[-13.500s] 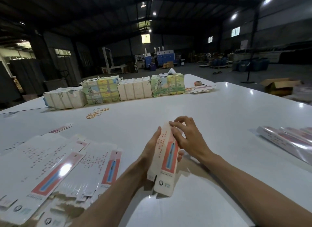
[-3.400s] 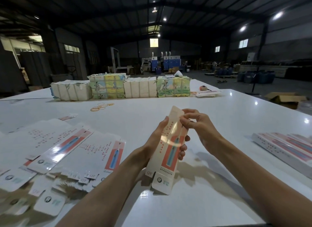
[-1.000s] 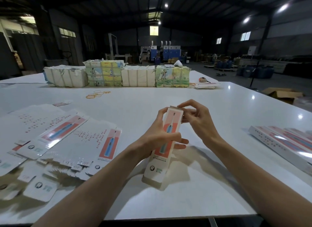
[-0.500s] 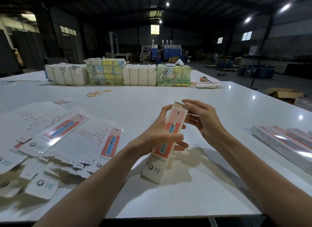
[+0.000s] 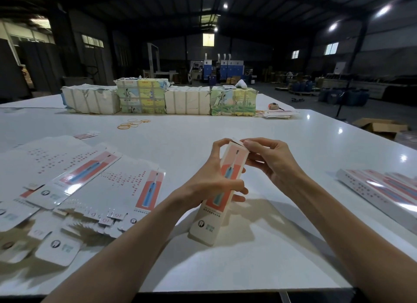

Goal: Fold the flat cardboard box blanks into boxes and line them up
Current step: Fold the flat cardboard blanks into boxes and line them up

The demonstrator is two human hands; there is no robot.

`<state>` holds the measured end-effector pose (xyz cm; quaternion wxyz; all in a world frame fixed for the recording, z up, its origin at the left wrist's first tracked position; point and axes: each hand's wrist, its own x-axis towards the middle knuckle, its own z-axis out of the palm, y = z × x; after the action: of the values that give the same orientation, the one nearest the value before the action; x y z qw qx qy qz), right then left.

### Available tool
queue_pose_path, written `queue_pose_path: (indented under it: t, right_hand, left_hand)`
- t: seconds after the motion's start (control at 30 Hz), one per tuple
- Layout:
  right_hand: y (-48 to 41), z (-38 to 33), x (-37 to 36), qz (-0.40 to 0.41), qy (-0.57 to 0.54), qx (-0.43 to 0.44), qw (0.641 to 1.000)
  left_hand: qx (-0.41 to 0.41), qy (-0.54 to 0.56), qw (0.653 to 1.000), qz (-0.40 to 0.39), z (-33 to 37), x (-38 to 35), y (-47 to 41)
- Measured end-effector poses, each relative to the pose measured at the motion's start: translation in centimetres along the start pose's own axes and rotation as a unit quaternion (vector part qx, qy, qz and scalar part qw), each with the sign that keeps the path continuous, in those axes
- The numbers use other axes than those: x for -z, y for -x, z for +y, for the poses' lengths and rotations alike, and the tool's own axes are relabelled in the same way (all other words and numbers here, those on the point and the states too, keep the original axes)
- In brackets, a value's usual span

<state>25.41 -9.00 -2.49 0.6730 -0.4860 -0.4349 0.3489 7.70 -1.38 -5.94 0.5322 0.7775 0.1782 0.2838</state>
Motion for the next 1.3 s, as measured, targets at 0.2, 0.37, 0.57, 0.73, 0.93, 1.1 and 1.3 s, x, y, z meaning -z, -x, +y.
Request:
queue_pose_path:
  t: [0.2,0.37,0.57,0.73,0.93,1.1,1.3]
  right_hand:
    - [0.0,-0.2,0.2,0.001,0.034,0.003,0.999]
    - [0.0,-0.5,0.4,-0.021,0.056,0.014,0.998]
    - [0.4,0.3,-0.7,-0.07,0.069,0.037,0.994]
    - [0.8,1.0,-1.4,-0.027,0.151,0.113,0.982]
    - [0.8,1.0,-0.6,-0.018,0.191,0.149,0.97]
    - [0.9,1.5,-1.4,-0.008,0.22,0.174,0.96]
    - [1.5,2.8,-3.0,-0.046,0.311,0.208,0.926]
  left_hand:
    - [-0.006,-0.012,1.0,0.016,0.0,-0.2,0.1]
    - [-0.022,0.0,1.0,-0.01,0.1,-0.2,0.0]
    - [-0.002,0.062,0.998,0.025,0.1,0.2,-0.1]
    - [0.015,0.108,0.993,0.054,0.0,0.2,-0.3]
    - [0.028,0.14,0.989,0.029,0.0,0.0,-0.4]
    - [0.028,0.155,0.986,0.048,0.2,0.0,-0.6]
    - [0.045,0.246,0.959,0.133,0.0,1.2,-0.5]
